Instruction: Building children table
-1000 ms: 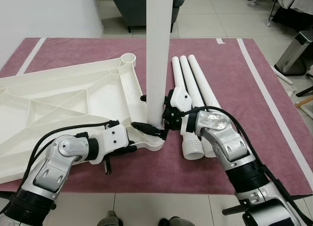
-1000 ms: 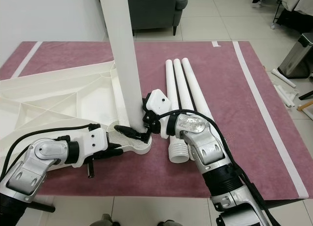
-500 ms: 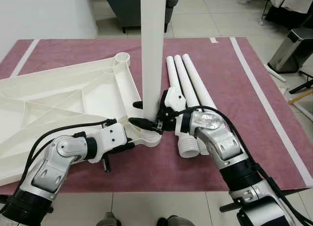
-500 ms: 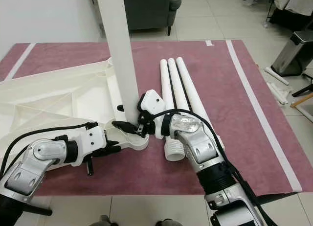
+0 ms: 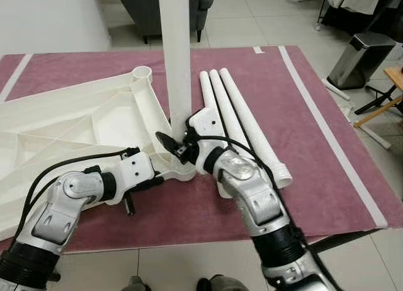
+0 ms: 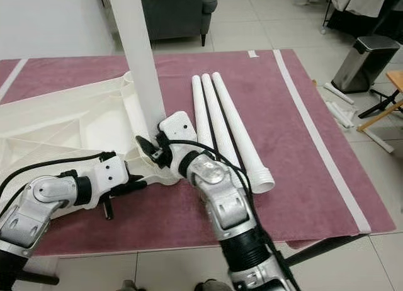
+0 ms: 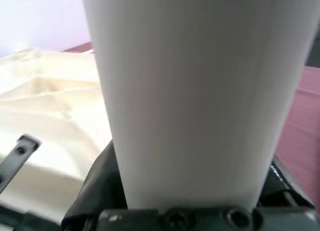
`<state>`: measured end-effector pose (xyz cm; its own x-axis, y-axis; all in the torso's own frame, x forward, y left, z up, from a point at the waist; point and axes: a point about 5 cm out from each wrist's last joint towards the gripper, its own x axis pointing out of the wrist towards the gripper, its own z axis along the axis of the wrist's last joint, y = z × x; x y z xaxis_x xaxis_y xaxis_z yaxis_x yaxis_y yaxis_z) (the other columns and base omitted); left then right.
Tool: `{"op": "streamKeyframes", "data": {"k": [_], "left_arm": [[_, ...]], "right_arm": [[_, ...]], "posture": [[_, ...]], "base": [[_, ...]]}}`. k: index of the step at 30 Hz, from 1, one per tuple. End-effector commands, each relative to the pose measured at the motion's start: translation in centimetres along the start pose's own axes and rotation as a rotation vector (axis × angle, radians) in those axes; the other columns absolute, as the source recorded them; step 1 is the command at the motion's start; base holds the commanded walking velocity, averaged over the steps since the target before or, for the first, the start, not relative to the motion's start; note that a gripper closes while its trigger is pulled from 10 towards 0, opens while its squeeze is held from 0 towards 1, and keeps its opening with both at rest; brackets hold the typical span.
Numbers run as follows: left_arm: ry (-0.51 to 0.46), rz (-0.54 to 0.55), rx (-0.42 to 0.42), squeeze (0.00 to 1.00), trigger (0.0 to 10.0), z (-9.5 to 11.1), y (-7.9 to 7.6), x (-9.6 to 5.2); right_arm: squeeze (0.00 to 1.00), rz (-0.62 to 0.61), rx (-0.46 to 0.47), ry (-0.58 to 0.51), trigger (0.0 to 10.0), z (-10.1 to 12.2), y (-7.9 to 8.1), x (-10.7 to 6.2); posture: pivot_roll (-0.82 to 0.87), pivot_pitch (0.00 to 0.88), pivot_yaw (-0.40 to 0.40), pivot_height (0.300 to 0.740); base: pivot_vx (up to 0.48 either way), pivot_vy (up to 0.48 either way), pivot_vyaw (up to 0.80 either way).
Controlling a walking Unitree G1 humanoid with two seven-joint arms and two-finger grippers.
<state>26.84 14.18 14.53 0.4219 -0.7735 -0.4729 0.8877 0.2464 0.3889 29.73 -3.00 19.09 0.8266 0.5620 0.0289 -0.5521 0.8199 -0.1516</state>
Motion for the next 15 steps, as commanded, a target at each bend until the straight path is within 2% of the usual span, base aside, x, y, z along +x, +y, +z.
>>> {"op": "streamKeyframes", "data": {"k": [1, 5, 6, 7, 8, 11, 12, 15], "left_arm": [[-0.082, -0.129, 0.024, 0.0, 0.0, 1.0, -2.0, 0.7], [-0.083, -0.132, 0.025, 0.0, 0.0, 1.0, -2.0, 0.7], [-0.083, -0.136, 0.024, 0.0, 0.0, 1.0, -2.0, 0.6], [-0.083, -0.136, 0.024, 0.0, 0.0, 1.0, -2.0, 0.6], [-0.083, -0.138, 0.024, 0.0, 0.0, 1.0, -2.0, 0.6], [-0.084, -0.142, 0.023, 0.0, 0.0, 1.0, -2.1, 0.5], [-0.085, -0.141, 0.023, 0.0, 0.0, 1.0, -2.1, 0.6], [-0.087, -0.142, 0.023, 0.0, 0.0, 1.0, -2.1, 0.6]], "right_arm": [[0.0, -0.232, 0.012, 0.243, 0.0, -4.4, -2.6, -0.7], [0.0, -0.256, 0.025, 0.251, 0.0, -4.5, -2.3, -0.7], [0.0, -0.231, 0.026, 0.215, 4.9, -3.9, -1.8, -0.7], [0.0, -0.231, 0.026, 0.215, 4.9, -3.9, -1.8, -0.7], [0.0, -0.18, 0.033, 0.184, 10.0, -3.4, -1.5, -0.5], [0.0, -0.083, 0.033, 0.133, 10.0, -2.5, -0.9, -0.4], [1.0, -0.059, 0.007, 0.11, 10.0, -2.2, -0.7, -0.4], [1.0, 0.078, -0.011, 0.05, 10.0, -1.2, -0.2, -0.5]], "posture": [[0.08, 0.133, 0.025, 0.74], [0.08, 0.134, 0.025, 0.74], [0.08, 0.135, 0.025, 0.74], [0.08, 0.135, 0.025, 0.74], [0.08, 0.134, 0.025, 0.74], [0.08, 0.133, 0.024, 0.74], [0.08, 0.134, 0.024, 0.74], [0.08, 0.132, 0.022, 0.74]], "base": [[0.0, 0.0, 0.0], [0.0, 0.0, 0.0], [0.0, 0.0, 0.0], [0.0, 0.0, 0.0], [0.0, 0.0, 0.0], [0.0, 0.0, 0.0], [0.0, 0.0, 0.0], [0.0, 0.0, 0.0]]}}
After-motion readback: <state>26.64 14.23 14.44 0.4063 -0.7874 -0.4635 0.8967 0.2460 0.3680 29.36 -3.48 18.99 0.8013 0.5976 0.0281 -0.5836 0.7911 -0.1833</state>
